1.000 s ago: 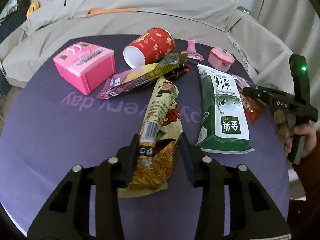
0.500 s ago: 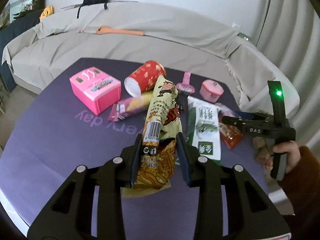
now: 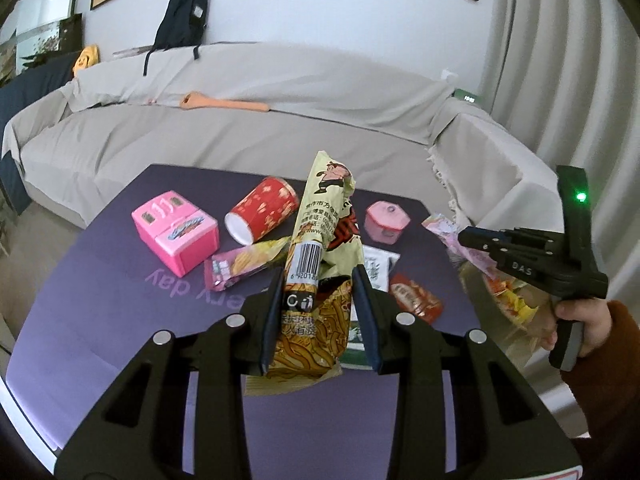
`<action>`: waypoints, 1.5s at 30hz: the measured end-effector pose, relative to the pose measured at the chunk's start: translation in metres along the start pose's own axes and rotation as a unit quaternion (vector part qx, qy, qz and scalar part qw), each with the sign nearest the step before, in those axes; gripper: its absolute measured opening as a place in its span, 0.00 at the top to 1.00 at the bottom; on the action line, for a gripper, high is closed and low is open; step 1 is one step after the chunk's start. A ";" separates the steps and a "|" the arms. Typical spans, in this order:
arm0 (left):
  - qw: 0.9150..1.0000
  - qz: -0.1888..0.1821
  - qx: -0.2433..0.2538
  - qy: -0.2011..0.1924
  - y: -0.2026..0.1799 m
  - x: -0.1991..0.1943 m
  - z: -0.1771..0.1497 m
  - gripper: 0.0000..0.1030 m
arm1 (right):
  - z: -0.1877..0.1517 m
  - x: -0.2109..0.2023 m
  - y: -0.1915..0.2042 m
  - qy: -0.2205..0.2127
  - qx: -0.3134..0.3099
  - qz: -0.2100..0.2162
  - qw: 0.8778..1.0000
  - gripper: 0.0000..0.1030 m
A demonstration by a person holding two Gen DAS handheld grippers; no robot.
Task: Collect trash
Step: 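Grasp the long chip wrapper with the left tool while the right tool grasps the pink popsicle wrapper, then carry both wrappers over the bin and open the left tool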
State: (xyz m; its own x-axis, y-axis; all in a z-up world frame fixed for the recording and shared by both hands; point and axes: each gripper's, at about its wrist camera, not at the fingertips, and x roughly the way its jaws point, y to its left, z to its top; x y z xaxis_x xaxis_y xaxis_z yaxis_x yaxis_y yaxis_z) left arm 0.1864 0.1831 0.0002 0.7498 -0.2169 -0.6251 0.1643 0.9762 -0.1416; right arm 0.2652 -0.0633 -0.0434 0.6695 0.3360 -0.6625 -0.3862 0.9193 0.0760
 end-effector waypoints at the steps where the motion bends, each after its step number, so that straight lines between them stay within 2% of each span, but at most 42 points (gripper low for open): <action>1: 1.000 -0.002 0.003 -0.003 -0.005 -0.002 0.002 0.69 | 0.001 -0.009 -0.001 -0.008 -0.001 -0.002 1.000 0.88; 9: 0.998 -0.031 0.048 -0.018 -0.058 -0.008 0.019 0.69 | -0.002 -0.073 -0.027 -0.059 0.012 -0.019 0.998 0.88; 17: 0.993 -0.066 0.095 -0.013 -0.122 0.000 0.029 0.69 | -0.031 -0.126 -0.070 -0.093 0.036 -0.060 0.993 0.88; 20: 0.990 -0.090 0.110 -0.006 -0.148 0.010 0.031 0.69 | -0.045 -0.140 -0.090 -0.100 0.053 -0.073 0.991 0.88; 23: 0.985 -0.130 0.115 0.008 -0.174 0.028 0.031 0.69 | -0.064 -0.156 -0.115 -0.107 0.078 -0.098 0.986 0.88; 28: 0.975 -0.188 0.109 0.046 -0.217 0.071 0.023 0.69 | -0.090 -0.176 -0.151 -0.114 0.112 -0.127 0.979 0.88; 33: 0.969 -0.217 0.092 0.072 -0.248 0.107 0.009 0.69 | -0.110 -0.184 -0.172 -0.120 0.134 -0.139 0.974 0.88; 38: 0.966 -0.219 0.096 0.097 -0.276 0.137 -0.007 0.69 | -0.123 -0.178 -0.184 -0.119 0.149 -0.141 0.972 0.88; 45: 0.959 -0.234 0.101 0.127 -0.296 0.161 -0.020 0.69 | -0.133 -0.171 -0.200 -0.112 0.167 -0.137 0.970 0.88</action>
State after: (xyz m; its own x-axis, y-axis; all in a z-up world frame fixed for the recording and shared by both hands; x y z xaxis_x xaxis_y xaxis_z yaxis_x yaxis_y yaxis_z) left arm 0.2455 -0.1404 -0.0740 0.3869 -0.6001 -0.7001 0.5842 0.7469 -0.3174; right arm 0.1438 -0.3321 -0.0449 0.8539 0.0722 -0.5155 0.0266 0.9830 0.1818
